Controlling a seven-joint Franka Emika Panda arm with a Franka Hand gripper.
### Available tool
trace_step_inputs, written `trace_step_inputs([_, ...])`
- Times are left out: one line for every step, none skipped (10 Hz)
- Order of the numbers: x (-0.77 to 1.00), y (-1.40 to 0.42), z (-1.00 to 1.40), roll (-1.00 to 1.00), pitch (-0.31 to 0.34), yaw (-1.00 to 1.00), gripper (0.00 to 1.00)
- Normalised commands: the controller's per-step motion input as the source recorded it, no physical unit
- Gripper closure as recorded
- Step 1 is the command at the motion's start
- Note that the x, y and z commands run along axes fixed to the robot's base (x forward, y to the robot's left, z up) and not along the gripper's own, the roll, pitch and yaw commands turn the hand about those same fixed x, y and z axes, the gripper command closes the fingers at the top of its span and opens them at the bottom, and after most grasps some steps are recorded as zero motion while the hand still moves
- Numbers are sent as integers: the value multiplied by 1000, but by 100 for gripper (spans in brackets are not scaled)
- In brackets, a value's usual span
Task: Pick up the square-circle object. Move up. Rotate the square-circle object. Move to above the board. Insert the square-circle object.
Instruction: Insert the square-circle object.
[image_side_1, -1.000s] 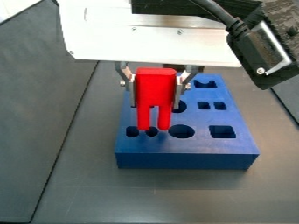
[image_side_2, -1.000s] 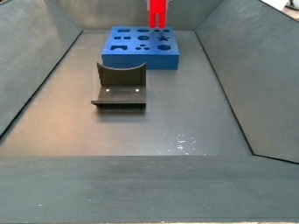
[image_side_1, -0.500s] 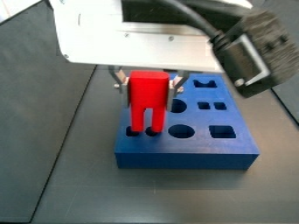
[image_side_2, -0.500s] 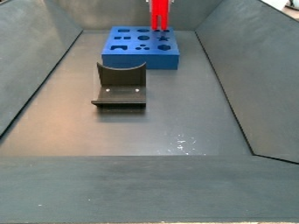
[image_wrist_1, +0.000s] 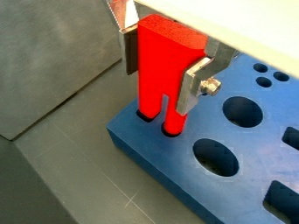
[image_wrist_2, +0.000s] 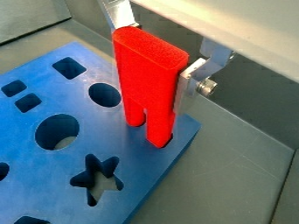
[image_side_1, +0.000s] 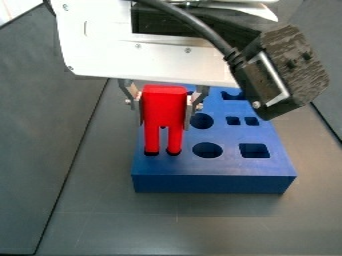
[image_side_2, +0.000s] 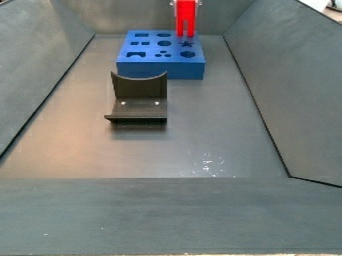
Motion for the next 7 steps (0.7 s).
trace_step_inputs([-80,-49,-117,1,-41,0,100])
trace_step_inputs([-74,-80,-91,3,-43,0,100])
trace_step_inputs([-71,-66,-89,0,-41,3,100])
trace_step_inputs([-80,-3,-109,0,-41,0,100])
trace_step_inputs([-86,0,-197,0,-34,0,100])
trace_step_inputs([-11,83,-429,39,-19,34,100])
trace_step_inputs([0,214,-449,139,-20,117,100])
